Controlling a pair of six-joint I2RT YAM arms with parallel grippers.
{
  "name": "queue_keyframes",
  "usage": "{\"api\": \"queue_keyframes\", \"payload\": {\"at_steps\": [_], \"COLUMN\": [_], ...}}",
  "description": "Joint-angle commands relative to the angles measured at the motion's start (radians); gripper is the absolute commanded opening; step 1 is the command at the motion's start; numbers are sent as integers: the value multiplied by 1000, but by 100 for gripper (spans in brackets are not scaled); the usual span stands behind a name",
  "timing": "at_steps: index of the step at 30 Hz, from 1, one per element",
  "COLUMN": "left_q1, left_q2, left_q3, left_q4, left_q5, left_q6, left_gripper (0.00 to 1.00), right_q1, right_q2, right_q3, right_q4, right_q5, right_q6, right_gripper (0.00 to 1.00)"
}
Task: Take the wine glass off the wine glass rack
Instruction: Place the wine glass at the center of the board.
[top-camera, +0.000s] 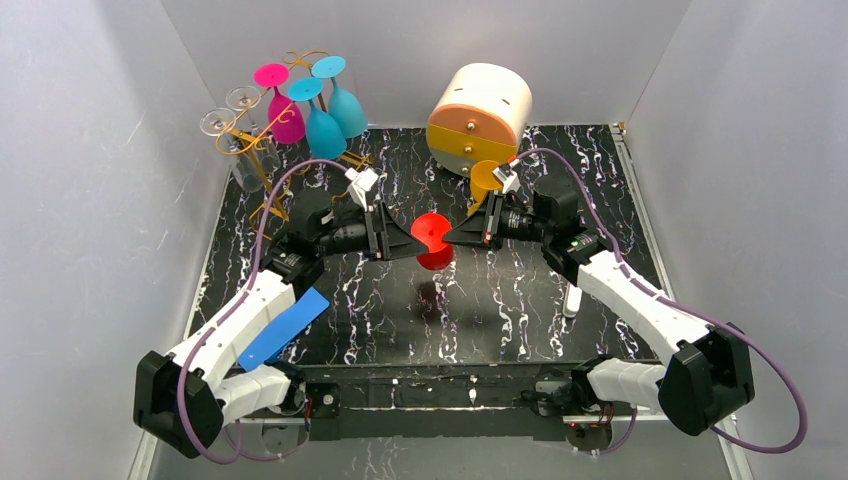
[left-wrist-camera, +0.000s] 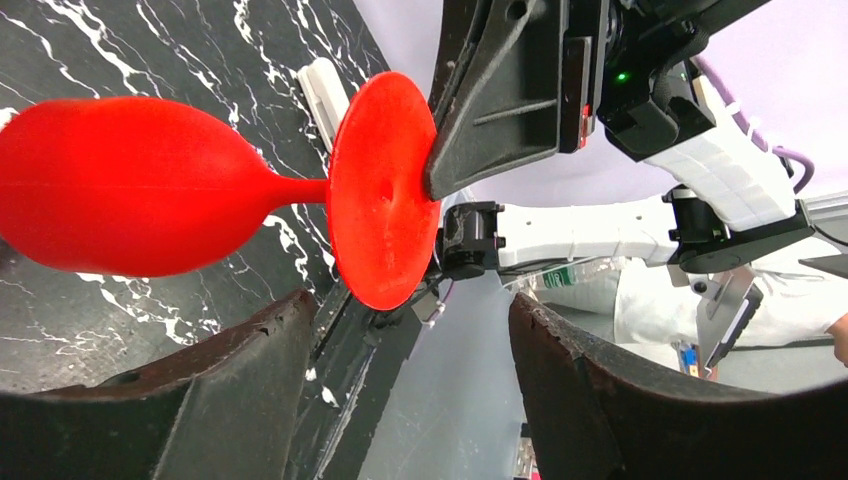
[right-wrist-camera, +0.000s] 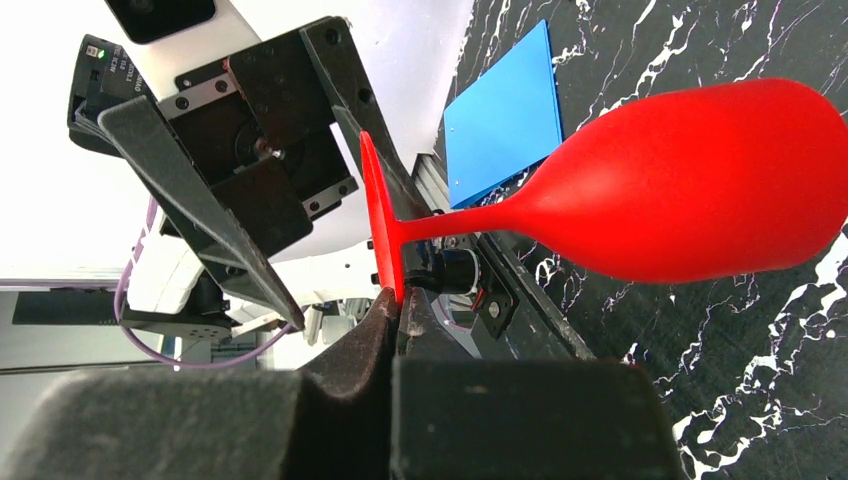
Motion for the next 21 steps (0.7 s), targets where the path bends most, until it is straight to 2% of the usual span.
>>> {"api": "queue_keyframes", "payload": {"at_steps": [1,4,13,21], "left_q1": [-45,-64,-85,-91], "left_q2": [11,22,43,40], "left_q3": [39,49,58,48], "left_q4": [-17,-17,-17,12], "left_q5": [-16,-31,-66,-104], "left_q6": [24,30,31,10], "left_gripper": [67,63,41,36], "right_q1": [-3,-2,-2,-3], "right_q2": [-22,-24,-28,-19], "right_q3": [21,16,1,-1], "right_q4": [19,21,27,33], "right_q5": [-1,-1,-5,-21], "right_q6": [-20,-20,-19,-17], "right_gripper": [1,1,1,1]}}
